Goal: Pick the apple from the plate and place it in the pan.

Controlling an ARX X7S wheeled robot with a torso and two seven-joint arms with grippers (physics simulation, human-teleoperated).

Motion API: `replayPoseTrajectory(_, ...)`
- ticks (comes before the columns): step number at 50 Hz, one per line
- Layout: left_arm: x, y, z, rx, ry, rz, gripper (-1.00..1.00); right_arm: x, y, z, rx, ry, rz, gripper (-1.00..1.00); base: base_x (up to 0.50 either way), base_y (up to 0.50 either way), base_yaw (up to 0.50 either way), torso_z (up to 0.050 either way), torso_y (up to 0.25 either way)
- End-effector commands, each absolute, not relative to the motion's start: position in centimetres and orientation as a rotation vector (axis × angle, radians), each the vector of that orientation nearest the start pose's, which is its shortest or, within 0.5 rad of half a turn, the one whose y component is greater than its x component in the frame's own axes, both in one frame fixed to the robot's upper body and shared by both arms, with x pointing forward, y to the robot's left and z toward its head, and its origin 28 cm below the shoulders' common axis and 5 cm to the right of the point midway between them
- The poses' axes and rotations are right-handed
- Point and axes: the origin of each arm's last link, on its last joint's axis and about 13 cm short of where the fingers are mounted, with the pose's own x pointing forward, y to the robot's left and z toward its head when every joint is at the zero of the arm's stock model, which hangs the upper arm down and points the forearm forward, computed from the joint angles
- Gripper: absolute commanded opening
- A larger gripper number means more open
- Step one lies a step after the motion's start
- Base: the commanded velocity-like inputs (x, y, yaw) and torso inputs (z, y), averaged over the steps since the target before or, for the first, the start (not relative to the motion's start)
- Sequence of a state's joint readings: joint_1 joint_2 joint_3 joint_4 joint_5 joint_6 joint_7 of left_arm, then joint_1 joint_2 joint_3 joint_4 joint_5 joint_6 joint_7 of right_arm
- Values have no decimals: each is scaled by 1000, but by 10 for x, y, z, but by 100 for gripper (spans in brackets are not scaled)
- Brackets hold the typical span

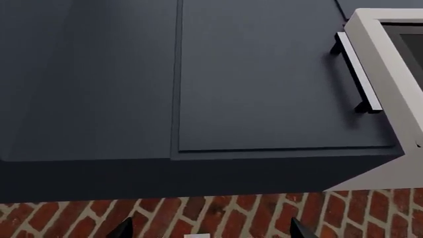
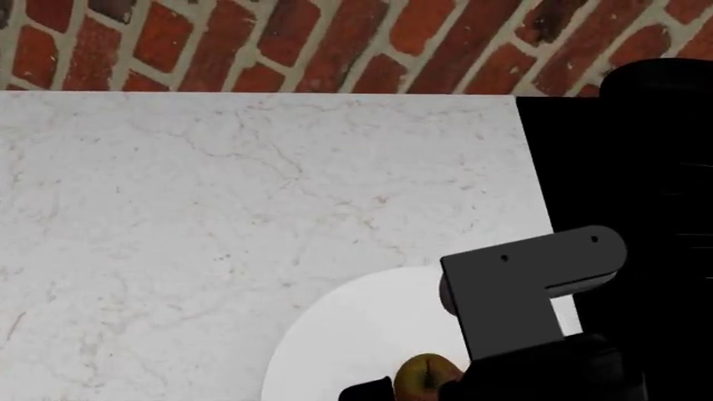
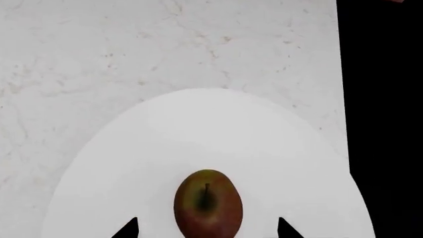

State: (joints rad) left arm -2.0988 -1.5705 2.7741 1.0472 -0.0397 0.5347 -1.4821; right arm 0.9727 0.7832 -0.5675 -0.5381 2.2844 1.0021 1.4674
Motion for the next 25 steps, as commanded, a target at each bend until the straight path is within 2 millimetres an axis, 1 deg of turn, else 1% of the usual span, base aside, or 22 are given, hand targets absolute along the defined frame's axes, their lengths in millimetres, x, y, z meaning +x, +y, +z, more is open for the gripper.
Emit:
replayPoseTrajectory(1,84,252,214,19,-855,-68,100,186,-108,249,-128,635,230,100,0,0,0,0,0)
replayPoseTrajectory(16,83,252,213,21,-853,-69,100,195,-106,245,-139,631,238,100,0,0,0,0,0)
replayPoseTrajectory(25,83,252,213,19,-853,-63,100,201,-105,238,-131,650,244,100,0,0,0,0,0)
